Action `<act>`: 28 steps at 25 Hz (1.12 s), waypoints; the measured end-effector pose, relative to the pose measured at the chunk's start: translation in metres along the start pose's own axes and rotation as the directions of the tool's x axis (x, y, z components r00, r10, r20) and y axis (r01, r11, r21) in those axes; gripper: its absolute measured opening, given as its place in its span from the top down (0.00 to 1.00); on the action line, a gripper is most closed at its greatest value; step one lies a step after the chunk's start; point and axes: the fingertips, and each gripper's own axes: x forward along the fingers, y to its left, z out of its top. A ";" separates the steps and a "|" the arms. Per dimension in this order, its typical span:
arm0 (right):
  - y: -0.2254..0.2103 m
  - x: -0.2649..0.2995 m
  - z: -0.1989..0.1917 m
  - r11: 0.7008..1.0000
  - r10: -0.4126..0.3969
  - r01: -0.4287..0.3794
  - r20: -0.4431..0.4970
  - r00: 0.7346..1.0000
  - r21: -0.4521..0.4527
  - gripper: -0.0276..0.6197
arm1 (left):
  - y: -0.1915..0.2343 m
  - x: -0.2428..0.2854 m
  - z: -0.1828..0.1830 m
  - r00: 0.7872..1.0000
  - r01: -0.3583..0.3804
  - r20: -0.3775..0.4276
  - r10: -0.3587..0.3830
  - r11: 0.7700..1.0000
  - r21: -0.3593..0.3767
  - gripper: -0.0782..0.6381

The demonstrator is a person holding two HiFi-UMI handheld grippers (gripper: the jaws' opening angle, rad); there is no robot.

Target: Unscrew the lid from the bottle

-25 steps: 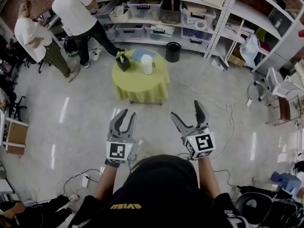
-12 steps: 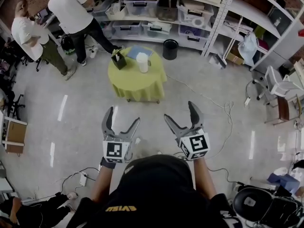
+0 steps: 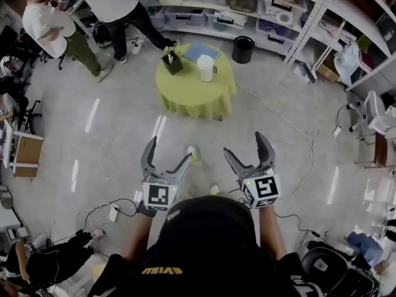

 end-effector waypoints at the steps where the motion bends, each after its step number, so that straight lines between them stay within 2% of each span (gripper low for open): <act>1: 0.001 0.007 -0.001 1.000 0.007 -0.007 -0.013 1.000 -0.003 0.28 | 0.006 0.006 -0.002 1.000 0.001 -0.003 -0.001 1.000 0.000 0.24; 4: -0.003 0.031 -0.002 0.999 0.024 -0.025 -0.051 0.998 -0.021 0.31 | 0.022 0.029 -0.003 1.000 0.017 0.008 -0.016 1.000 -0.014 0.24; 8: -0.016 0.071 0.009 0.999 0.004 -0.008 -0.087 0.996 -0.038 0.32 | 0.047 0.062 0.005 0.993 0.087 0.076 -0.085 0.996 -0.035 0.24; 13: -0.014 0.137 0.030 0.998 -0.024 0.018 -0.112 0.993 -0.056 0.32 | 0.104 0.101 -0.004 0.987 0.135 0.094 -0.132 0.990 -0.031 0.24; 16: -0.014 0.178 0.040 0.997 -0.044 0.034 -0.143 0.989 -0.068 0.32 | 0.140 0.125 -0.008 0.976 0.181 0.129 -0.176 0.983 -0.028 0.24; 20: -0.008 0.229 0.048 0.992 -0.043 0.017 -0.210 0.977 -0.124 0.32 | 0.186 0.148 -0.025 0.972 0.217 0.113 -0.207 0.972 -0.087 0.24; 24: -0.010 0.254 0.046 0.988 -0.079 0.041 -0.261 0.962 -0.149 0.33 | 0.198 0.171 -0.043 0.955 0.291 0.089 -0.284 0.952 -0.093 0.24; 28: -0.014 0.275 0.023 0.986 -0.056 -0.006 -0.364 0.930 -0.167 0.36 | 0.196 0.190 -0.045 0.934 0.350 0.099 -0.343 0.935 -0.060 0.24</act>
